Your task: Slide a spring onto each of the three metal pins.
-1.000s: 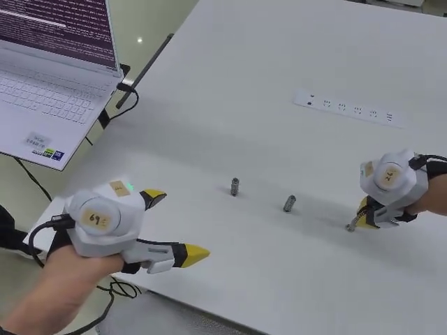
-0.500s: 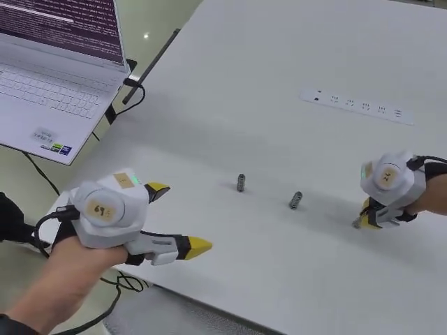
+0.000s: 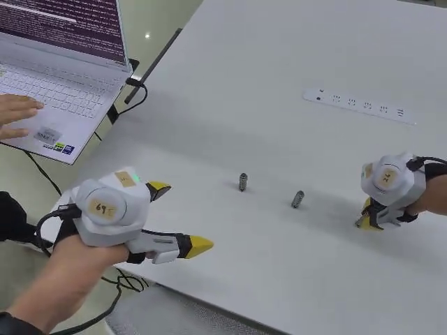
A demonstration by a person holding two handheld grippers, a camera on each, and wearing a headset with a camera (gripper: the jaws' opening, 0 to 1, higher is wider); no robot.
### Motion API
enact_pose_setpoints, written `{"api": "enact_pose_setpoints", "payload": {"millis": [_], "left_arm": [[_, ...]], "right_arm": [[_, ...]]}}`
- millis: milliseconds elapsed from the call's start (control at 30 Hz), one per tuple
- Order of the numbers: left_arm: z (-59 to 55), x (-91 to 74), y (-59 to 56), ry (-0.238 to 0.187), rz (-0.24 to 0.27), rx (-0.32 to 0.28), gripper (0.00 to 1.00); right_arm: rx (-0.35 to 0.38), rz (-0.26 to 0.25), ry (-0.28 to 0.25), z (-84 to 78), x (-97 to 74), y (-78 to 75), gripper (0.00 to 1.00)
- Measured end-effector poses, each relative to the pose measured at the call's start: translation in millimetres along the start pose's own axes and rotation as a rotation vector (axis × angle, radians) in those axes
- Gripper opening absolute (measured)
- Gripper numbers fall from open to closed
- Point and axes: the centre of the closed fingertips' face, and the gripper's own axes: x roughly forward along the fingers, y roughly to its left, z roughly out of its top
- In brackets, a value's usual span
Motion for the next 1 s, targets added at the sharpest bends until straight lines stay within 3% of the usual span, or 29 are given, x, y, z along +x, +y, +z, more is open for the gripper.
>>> {"api": "enact_pose_setpoints", "payload": {"millis": [300, 633, 767, 1000], "left_arm": [[-0.3, 6.9, -3.7, -0.004, -0.016, 0.005, 0.76], [1.7, 9.1, -9.9, -0.010, -0.042, 0.026, 0.76], [2.5, 7.5, -10.7, -0.017, -0.042, 0.028, 0.76], [2.5, 0.8, -12.2, -0.025, -0.040, 0.030, 0.75]], "right_arm": [[0.038, -0.065, -0.005, -10.9, -14.2, -1.2, 0.27], [0.112, -0.127, -0.041, -28.5, -21.1, 8.1, 0.31], [0.186, -0.157, -0.096, -26.6, -24.9, 13.3, 0.31], [0.332, -0.246, -0.239, -17.1, -36.2, 16.9, 0.32]]}}
